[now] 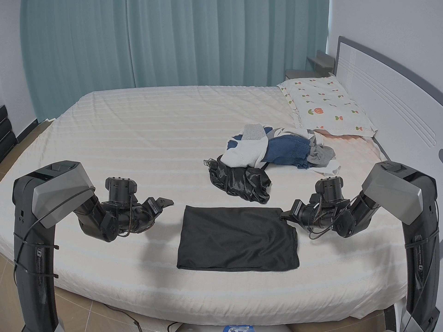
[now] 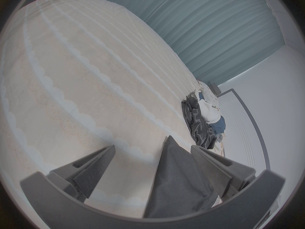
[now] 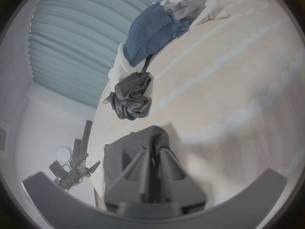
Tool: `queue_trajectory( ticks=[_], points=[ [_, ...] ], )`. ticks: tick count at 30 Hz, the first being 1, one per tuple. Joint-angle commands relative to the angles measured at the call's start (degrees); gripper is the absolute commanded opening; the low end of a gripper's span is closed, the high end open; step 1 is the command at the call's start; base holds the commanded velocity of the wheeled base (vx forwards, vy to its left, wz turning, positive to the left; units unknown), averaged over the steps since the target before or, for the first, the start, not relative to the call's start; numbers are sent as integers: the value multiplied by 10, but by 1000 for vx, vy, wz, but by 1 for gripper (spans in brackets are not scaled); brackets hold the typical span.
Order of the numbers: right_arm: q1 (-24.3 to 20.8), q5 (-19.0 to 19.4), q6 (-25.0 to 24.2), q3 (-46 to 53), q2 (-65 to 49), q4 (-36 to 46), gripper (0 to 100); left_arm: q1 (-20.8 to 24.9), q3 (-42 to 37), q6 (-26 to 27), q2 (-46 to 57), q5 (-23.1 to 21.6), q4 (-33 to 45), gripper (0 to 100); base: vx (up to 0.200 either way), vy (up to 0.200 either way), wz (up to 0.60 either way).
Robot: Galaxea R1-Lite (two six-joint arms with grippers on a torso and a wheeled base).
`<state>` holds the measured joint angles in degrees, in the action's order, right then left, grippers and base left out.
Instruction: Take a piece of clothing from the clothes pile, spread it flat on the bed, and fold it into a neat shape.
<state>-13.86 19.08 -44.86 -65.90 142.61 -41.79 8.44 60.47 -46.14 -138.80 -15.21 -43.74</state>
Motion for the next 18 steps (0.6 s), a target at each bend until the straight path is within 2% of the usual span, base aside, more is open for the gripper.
queue_trajectory(
  ticks=[1,8,9,18],
  points=[
    [8,-1,-29,0,-10,-6,0,0,0,0,-2,-1,0,100,0,0,0],
    [26,2,-50,8,-32,-7,0,0,0,0,-2,0,0,100,0,0,0],
    [27,2,-50,9,-33,-7,100,0,1,0,-2,0,0,100,0,0,0],
    [38,4,-48,18,-28,-16,100,0,1,0,-2,0,0,100,0,0,0]
  ],
)
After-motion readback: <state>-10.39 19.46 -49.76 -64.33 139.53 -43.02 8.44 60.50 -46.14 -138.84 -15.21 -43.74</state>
